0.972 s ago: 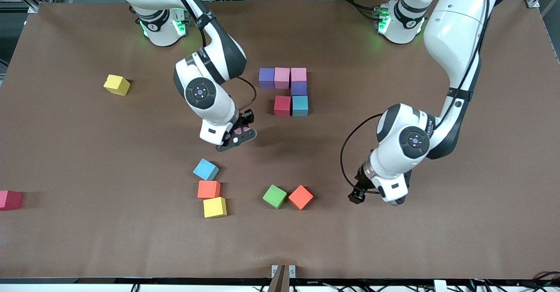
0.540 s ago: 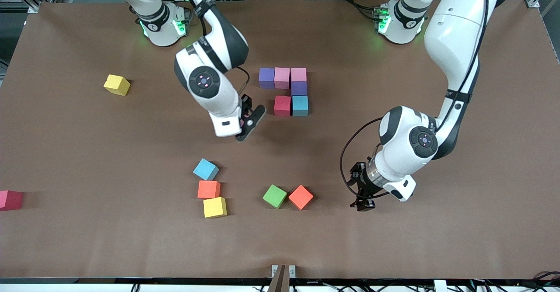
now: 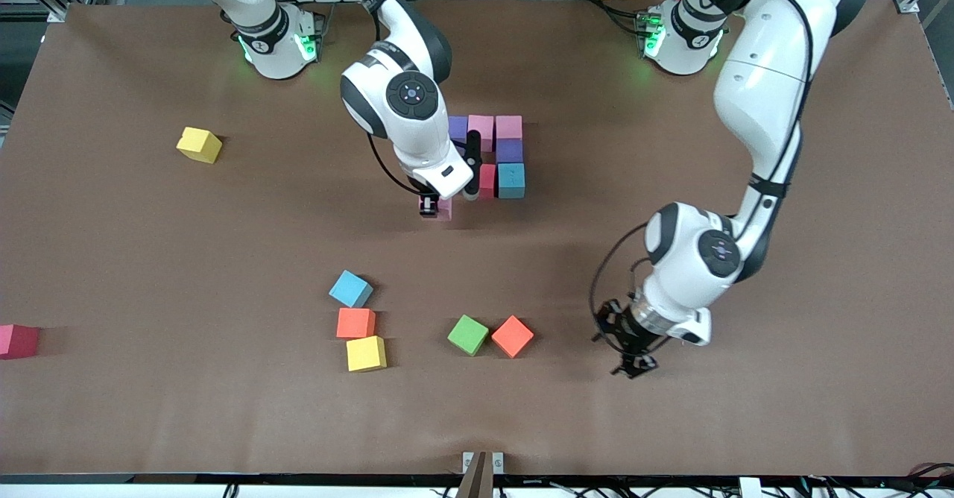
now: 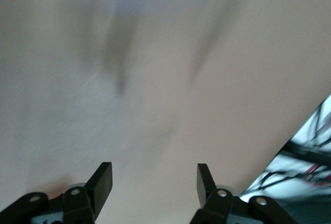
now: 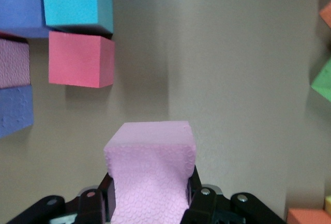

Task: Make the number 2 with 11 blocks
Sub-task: 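Carry the pink cube to the formation below the red cube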

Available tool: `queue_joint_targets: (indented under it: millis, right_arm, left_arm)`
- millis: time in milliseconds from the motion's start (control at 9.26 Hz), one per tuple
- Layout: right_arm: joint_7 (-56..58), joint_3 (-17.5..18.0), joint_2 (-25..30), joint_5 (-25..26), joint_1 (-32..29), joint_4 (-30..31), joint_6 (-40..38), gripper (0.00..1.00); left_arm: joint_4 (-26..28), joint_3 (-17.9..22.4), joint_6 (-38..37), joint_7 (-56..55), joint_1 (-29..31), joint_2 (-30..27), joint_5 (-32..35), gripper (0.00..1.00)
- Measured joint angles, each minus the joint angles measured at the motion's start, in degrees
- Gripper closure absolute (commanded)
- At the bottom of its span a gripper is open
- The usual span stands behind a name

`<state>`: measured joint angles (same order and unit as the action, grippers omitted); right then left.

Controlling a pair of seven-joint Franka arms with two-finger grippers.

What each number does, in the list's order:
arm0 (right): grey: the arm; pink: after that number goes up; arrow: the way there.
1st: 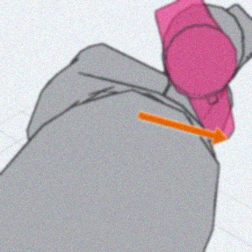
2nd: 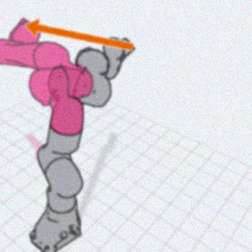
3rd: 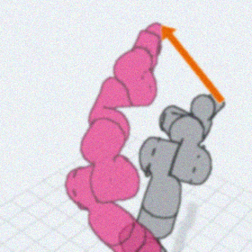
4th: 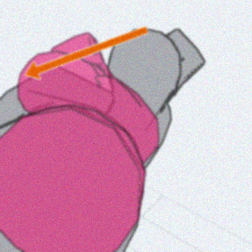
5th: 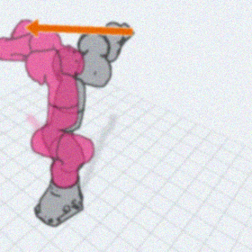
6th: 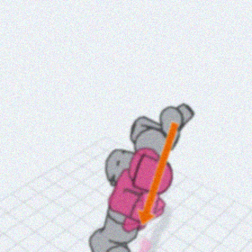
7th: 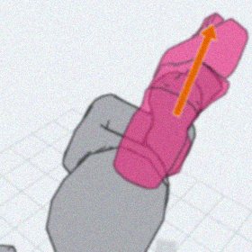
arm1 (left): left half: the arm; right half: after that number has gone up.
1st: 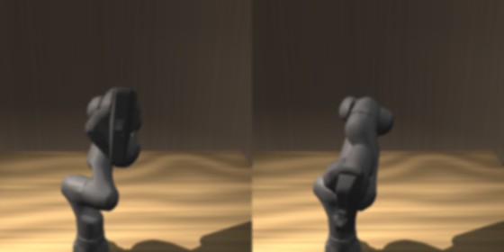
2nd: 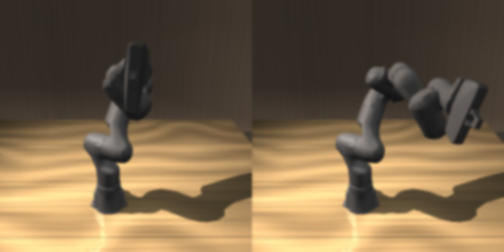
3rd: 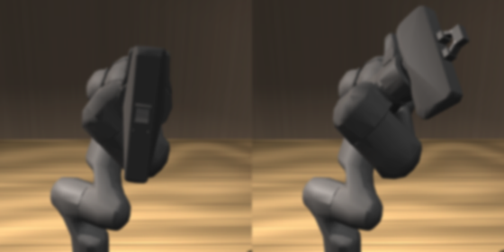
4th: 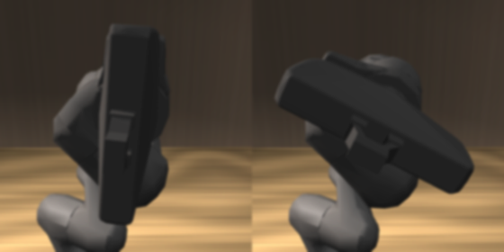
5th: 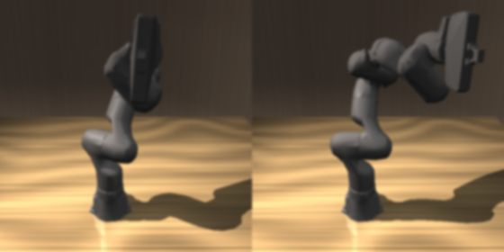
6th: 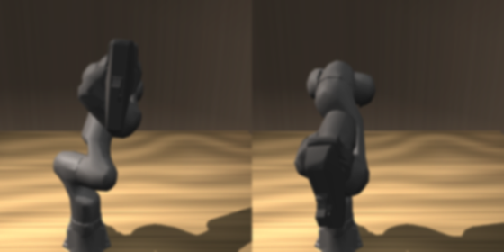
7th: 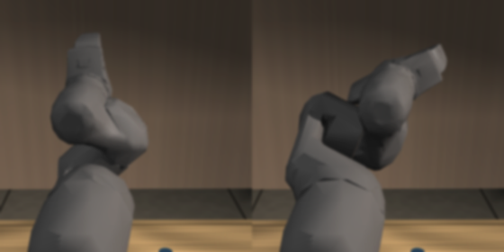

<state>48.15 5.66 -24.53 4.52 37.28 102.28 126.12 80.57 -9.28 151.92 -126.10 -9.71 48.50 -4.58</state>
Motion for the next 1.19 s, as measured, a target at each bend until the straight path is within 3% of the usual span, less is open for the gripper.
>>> queue_joint_targets:
  millis: [648, 1188]
  right_arm:
    - [2.0, 3.3, -0.1, 0.2, 0.5, 9.4, 9.5, 1.0]
    - [1.0, 4.2, 0.1, 0.2, 0.5, 11.9, 9.8, 1.0]
  left_arm:
    - [-0.7, 0.1, 1.3, -0.2, 0.2, 0.0, -3.9, 0.26]
    - [-0.7, 0.1, 1.4, -0.5, 0.2, 0.1, -4.0, 0.26]
